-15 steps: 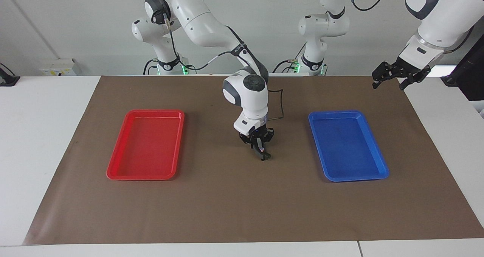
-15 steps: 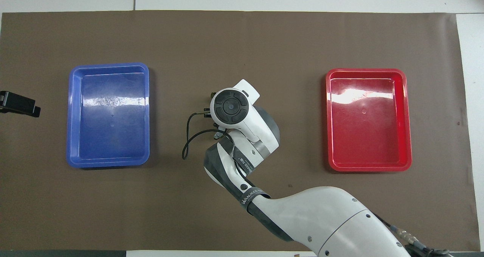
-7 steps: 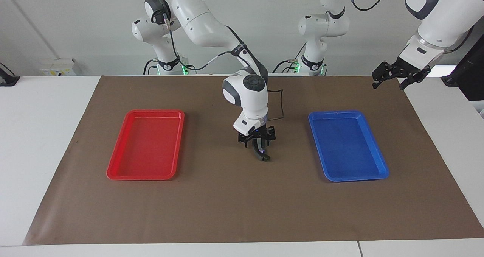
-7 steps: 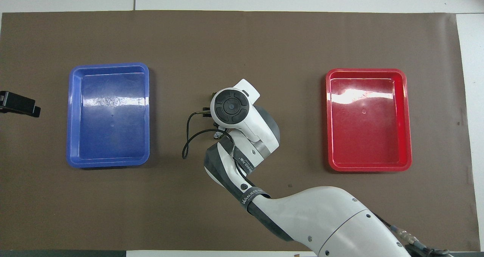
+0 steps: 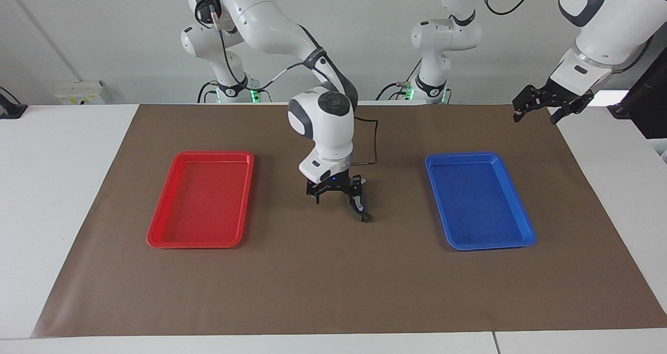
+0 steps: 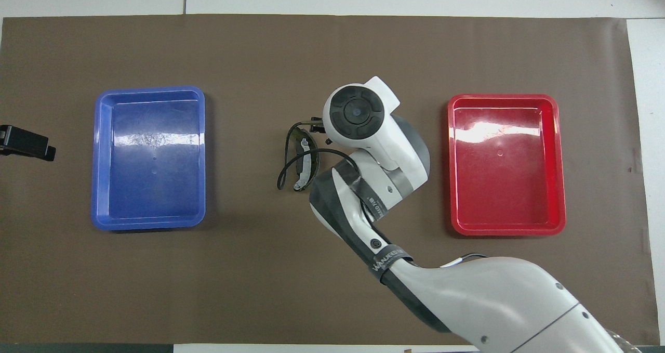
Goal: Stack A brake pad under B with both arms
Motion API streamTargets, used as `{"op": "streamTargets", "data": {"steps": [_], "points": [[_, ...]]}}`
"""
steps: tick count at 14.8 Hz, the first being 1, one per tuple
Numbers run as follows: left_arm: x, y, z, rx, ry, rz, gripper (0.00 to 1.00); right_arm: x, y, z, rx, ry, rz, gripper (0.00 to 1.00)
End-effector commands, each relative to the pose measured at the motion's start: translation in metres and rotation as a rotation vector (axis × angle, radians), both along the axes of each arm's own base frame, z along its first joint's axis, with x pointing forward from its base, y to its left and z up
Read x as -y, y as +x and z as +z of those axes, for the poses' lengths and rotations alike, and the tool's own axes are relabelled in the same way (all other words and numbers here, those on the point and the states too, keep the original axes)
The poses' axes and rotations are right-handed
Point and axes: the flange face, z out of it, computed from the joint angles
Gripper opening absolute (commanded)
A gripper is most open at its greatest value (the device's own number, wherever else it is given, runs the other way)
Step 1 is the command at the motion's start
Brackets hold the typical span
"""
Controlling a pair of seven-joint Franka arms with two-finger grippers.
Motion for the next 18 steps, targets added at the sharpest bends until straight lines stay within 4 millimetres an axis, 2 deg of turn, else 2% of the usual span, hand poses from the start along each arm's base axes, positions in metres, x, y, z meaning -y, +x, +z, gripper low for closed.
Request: {"op": "streamTargets", "data": {"steps": [1, 4, 6, 8, 10, 14, 17, 18], "points": [[-0.001, -0.007, 0.003, -0.008, -0.003, -0.007, 0.99, 0.072, -0.004, 0.045, 0.000, -0.015, -0.047, 0.99], [-0.001, -0.007, 0.003, -0.008, -0.004, -0.009, 0.99, 0.147, -0.002, 0.090, -0.032, -0.046, -0.069, 0.99], [-0.001, -0.007, 0.003, -0.008, -0.003, -0.007, 0.99, 0.197, -0.008, 0.119, -0.067, -0.064, -0.081, 0.99], [-0.001, -0.007, 0.003, -0.008, -0.004, -0.009, 0.99, 0.244, -0.016, 0.146, -0.082, -0.057, -0.123, 0.99], [-0.001, -0.007, 0.003, -0.008, -0.003, -0.007, 0.99, 0.283, -0.031, 0.176, -0.091, -0.058, -0.097, 0.99], [0.000, -0.007, 0.003, -0.008, -0.004, -0.010, 0.99, 0.338, -0.066, 0.213, -0.181, -0.030, -0.058, 0.99], [-0.001, -0.006, 0.004, -0.006, -0.002, -0.009, 0.99, 0.362, -0.068, 0.238, -0.232, -0.007, -0.028, 0.99], [-0.001, -0.007, 0.003, -0.008, -0.003, -0.007, 0.99, 0.364, -0.068, 0.243, -0.248, -0.006, -0.033, 0.99]]}}
